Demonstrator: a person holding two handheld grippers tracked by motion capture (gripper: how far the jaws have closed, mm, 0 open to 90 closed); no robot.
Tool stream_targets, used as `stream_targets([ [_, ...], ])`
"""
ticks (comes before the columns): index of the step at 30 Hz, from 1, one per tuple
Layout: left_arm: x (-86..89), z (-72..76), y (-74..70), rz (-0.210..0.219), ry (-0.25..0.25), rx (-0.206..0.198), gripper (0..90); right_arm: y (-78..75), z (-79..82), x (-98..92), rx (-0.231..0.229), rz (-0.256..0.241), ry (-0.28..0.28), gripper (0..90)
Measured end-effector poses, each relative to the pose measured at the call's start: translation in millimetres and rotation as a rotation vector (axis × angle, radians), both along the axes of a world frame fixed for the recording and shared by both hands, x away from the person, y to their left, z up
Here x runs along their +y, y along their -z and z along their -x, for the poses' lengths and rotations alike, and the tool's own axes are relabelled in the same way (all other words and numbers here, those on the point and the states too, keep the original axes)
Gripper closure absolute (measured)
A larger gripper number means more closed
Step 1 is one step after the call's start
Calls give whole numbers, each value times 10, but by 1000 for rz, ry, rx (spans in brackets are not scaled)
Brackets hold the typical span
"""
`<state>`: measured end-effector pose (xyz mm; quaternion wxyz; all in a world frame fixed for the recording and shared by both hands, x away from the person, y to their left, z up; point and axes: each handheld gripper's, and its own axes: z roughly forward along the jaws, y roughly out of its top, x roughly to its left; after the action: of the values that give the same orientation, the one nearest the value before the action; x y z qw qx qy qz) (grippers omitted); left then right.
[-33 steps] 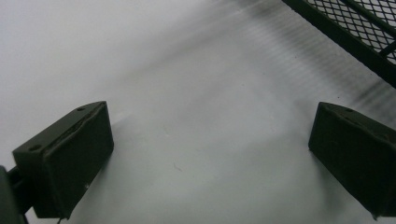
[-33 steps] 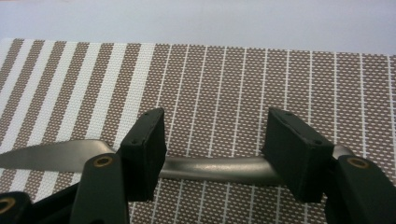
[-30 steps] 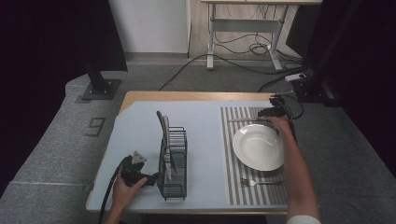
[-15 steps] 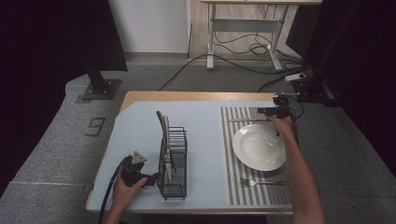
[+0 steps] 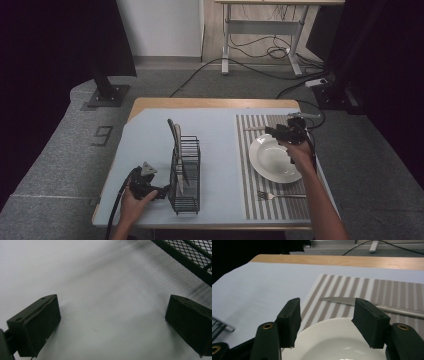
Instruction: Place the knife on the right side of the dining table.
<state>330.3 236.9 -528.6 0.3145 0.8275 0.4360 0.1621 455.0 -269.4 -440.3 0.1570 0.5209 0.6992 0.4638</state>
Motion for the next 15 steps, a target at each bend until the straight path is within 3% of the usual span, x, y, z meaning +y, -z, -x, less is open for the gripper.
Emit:
stream_targets([
  [1, 0, 0, -1, 0, 0, 1, 0, 1, 123, 86, -11, -2, -24, 380],
  [2, 0, 0, -1, 0, 0, 1, 0, 1, 123, 86, -11, -2, -24, 380],
  [3, 0, 0, 0, 0, 0, 0, 0, 20, 243, 171, -17, -10, -48, 376],
  [4, 0, 0, 0, 0, 0, 0, 0, 20, 243, 171, -17, -10, -48, 376],
  [7, -1, 0, 1, 1, -1, 0, 0, 123, 442, 319, -18, -31, -97, 371],
  [11, -1, 0, 1, 1, -1, -1, 0, 220, 548, 412, -10, -50, -120, 368],
  [15, -1, 0, 1, 1, -1, -1, 0, 328, 723, 583, -20, -33, -161, 367],
])
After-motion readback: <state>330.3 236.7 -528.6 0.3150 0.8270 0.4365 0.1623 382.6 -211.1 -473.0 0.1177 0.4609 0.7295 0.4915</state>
